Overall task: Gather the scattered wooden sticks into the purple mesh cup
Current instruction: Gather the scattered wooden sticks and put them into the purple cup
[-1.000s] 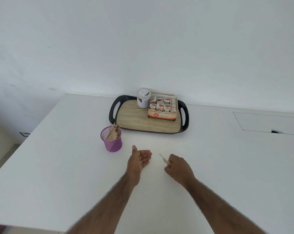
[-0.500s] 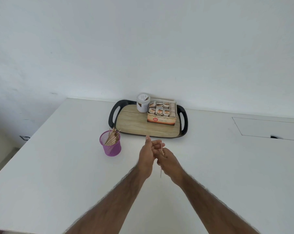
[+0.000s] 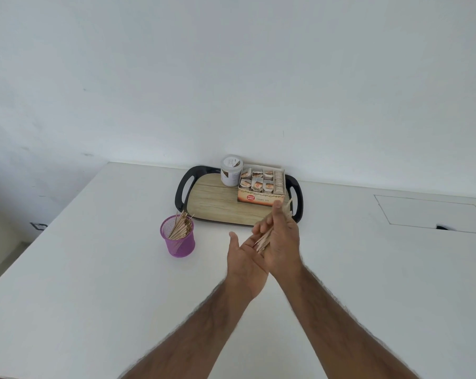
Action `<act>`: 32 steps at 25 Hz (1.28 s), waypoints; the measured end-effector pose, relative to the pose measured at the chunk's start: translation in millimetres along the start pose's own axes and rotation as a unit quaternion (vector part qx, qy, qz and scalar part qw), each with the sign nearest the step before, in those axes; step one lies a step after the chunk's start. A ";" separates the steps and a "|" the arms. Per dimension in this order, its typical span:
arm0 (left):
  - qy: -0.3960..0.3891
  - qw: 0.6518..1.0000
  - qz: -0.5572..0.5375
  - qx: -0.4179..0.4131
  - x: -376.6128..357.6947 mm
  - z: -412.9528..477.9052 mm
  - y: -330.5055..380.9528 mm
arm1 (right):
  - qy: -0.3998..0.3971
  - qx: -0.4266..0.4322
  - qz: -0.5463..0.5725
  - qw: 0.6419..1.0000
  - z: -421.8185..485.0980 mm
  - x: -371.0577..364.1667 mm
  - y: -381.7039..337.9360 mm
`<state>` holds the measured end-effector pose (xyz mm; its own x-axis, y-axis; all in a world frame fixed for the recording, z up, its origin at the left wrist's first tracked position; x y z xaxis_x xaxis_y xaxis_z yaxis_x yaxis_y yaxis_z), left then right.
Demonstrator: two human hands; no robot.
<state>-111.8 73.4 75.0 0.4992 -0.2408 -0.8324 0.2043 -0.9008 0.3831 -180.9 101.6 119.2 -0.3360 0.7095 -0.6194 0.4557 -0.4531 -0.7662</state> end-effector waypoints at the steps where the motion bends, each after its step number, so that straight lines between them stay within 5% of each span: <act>1: -0.012 1.000 -0.026 0.001 -6.6 -1.0 1.4 | -0.010 0.015 -0.002 1.000 -3.2 -5.5 0.7; 10: -0.011 0.996 -0.086 -0.034 -27.9 2.0 24.6 | -0.037 0.044 -0.019 0.998 -6.9 -22.8 -4.9; 13: -0.003 0.998 -0.053 -0.036 -27.7 1.7 24.8 | -0.006 0.098 -0.123 0.988 -9.1 -19.1 -1.1; 15: 0.022 0.997 0.062 -0.029 -25.4 -0.1 24.2 | -0.002 0.127 -0.138 0.982 -9.3 -14.7 -3.9; 18: 0.096 0.947 0.306 -0.023 -20.2 -1.7 22.9 | -0.007 0.134 -0.164 0.977 -11.7 -13.2 -9.1; 21: 0.106 0.909 0.403 -0.022 -23.6 -7.3 26.8 | 0.006 0.120 -0.166 0.979 -12.4 -9.4 -11.3; 27: 0.159 0.864 0.467 -0.105 -30.7 -12.1 32.0 | 0.029 0.118 -0.182 0.976 -6.6 5.0 -31.5; 32: 0.197 0.810 0.501 -0.232 -35.0 -11.3 40.7 | 0.058 0.158 -0.341 0.925 -2.9 15.9 -33.8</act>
<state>-111.4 49.3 124.3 0.8216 -0.5511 0.1459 -0.2200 -0.0704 0.9730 -199.2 129.8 135.7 -0.3580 0.9331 0.0351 -0.0992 -0.0006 -0.9951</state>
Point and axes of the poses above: each hand's wrist, its own z-axis towards the middle knuckle, its own x-axis out of the back of the hand, y = z × x, the point moved 3 cm from there along z, towards the middle knuckle, and after that the axes turned 7 degrees about z, right-handed, at the moved point
